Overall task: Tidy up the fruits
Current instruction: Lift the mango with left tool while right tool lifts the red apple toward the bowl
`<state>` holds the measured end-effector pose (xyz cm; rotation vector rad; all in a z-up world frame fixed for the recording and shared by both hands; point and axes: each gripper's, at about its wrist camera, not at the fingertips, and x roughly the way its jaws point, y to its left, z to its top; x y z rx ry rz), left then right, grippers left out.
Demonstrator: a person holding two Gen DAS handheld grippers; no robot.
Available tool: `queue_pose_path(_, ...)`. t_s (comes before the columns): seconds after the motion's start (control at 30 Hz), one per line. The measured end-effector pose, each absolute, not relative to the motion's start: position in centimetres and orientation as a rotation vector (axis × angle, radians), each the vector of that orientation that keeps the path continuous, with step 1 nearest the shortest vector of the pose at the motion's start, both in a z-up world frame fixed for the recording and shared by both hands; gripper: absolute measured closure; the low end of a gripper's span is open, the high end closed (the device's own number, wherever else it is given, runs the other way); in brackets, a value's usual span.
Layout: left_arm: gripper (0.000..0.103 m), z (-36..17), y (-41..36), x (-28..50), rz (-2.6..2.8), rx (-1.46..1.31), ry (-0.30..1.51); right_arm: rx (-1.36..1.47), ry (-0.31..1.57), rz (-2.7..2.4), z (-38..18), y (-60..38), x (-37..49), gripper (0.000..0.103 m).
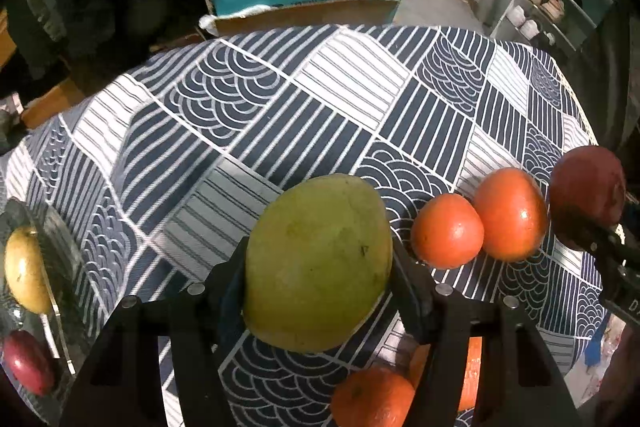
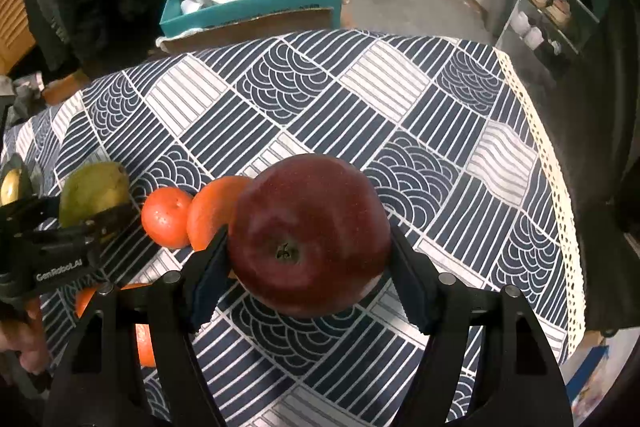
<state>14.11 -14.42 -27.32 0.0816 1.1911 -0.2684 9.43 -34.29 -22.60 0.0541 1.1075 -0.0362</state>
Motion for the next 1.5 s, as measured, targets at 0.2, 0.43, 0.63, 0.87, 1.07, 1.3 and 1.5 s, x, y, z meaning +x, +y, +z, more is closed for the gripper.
queue_pose_path(0.2,0.038,-25.3,-13.7,13.6,-0.258,0.065,1.149,0.033,1.071,-0.036,-21.5,-33.9,9.4,0.029)
queue_pose_path(0.43,0.038,-22.6,-13.1,12.4,-0.252,0.058,1.097,0.015,1.021,-0.032,-19.7,-33.1,9.3,0.029)
queue_pose_path(0.63,0.038,-20.2,-12.5,11.6,-0.247,0.042,1.053,-0.007,0.974,-0.025,-17.8,-32.2,9.0,0.029)
queue_pose_path(0.87,0.038,-17.5,-11.6,10.5,-0.242,0.028,1.000,-0.015,0.924,-0.008,-15.6,-31.4,8.4,0.029)
queue_pose_path(1.07,0.038,-15.7,-10.6,9.3,-0.238,0.009,0.969,-0.008,0.884,0.005,-13.8,-30.9,7.8,0.029)
queue_pose_path(1.3,0.038,-13.8,-9.4,8.2,-0.233,-0.001,0.932,-0.009,0.832,0.023,-11.3,-30.3,6.9,0.029)
queue_pose_path(1.5,0.038,-11.9,-8.6,7.3,-0.237,-0.018,0.895,-0.011,0.792,0.048,-9.5,-29.6,6.1,0.029)
